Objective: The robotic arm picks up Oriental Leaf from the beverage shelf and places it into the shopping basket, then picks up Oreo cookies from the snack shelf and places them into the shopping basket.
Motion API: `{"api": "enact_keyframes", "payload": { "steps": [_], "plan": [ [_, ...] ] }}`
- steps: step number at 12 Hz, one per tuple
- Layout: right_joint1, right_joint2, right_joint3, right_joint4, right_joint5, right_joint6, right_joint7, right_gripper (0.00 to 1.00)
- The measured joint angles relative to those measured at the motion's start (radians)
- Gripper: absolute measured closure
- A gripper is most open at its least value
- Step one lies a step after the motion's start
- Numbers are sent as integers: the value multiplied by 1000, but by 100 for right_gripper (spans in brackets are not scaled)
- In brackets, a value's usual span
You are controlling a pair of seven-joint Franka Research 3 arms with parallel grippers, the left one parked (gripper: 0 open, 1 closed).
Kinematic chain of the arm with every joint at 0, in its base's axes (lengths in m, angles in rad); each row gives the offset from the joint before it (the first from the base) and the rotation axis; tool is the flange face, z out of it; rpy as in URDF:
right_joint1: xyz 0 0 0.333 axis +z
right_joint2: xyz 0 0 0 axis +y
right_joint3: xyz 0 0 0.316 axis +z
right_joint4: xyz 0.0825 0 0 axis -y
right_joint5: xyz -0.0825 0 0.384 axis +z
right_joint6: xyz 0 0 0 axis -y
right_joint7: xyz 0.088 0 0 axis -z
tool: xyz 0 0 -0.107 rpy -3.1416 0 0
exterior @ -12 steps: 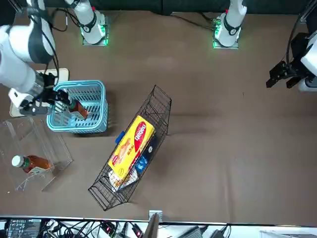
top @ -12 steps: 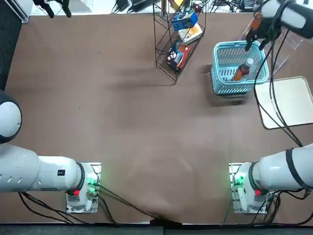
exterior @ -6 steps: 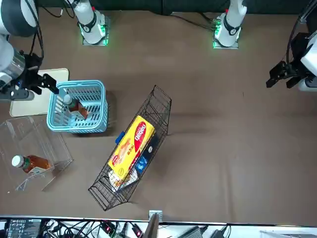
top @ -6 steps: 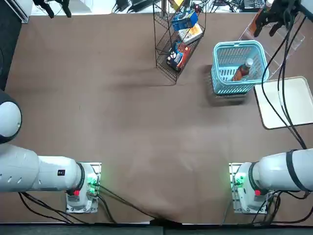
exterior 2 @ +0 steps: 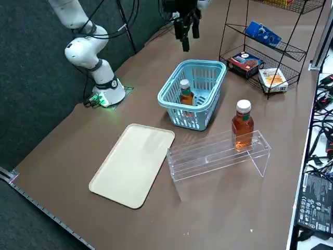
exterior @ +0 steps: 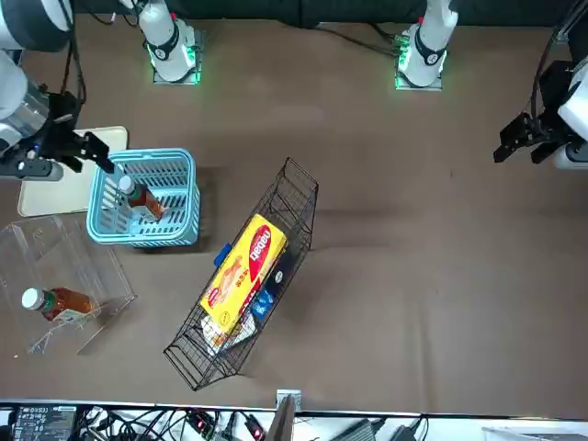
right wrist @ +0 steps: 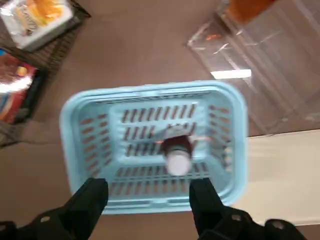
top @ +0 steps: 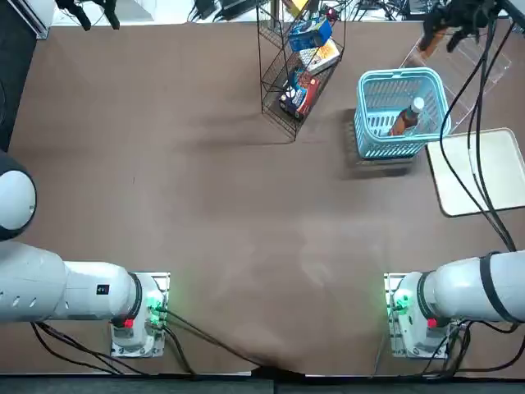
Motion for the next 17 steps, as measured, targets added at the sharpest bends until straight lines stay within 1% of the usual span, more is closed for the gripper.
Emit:
{"api": "enact_keyframes", "payload": {
  "steps": [3, 7, 11, 12, 15, 17],
  "plan": [
    [60, 3, 5, 4, 33, 2, 74, 0],
    [147, 22, 7, 33, 34, 4, 61, 0],
    [249, 49, 11, 41, 34, 69, -37, 0],
    [278, 63, 11, 41, 34, 124, -114, 0],
    [297, 75, 11, 41, 34, 209, -267, 0],
    [302, 78, 11, 41, 34, 262, -335, 0]
  ]
}}
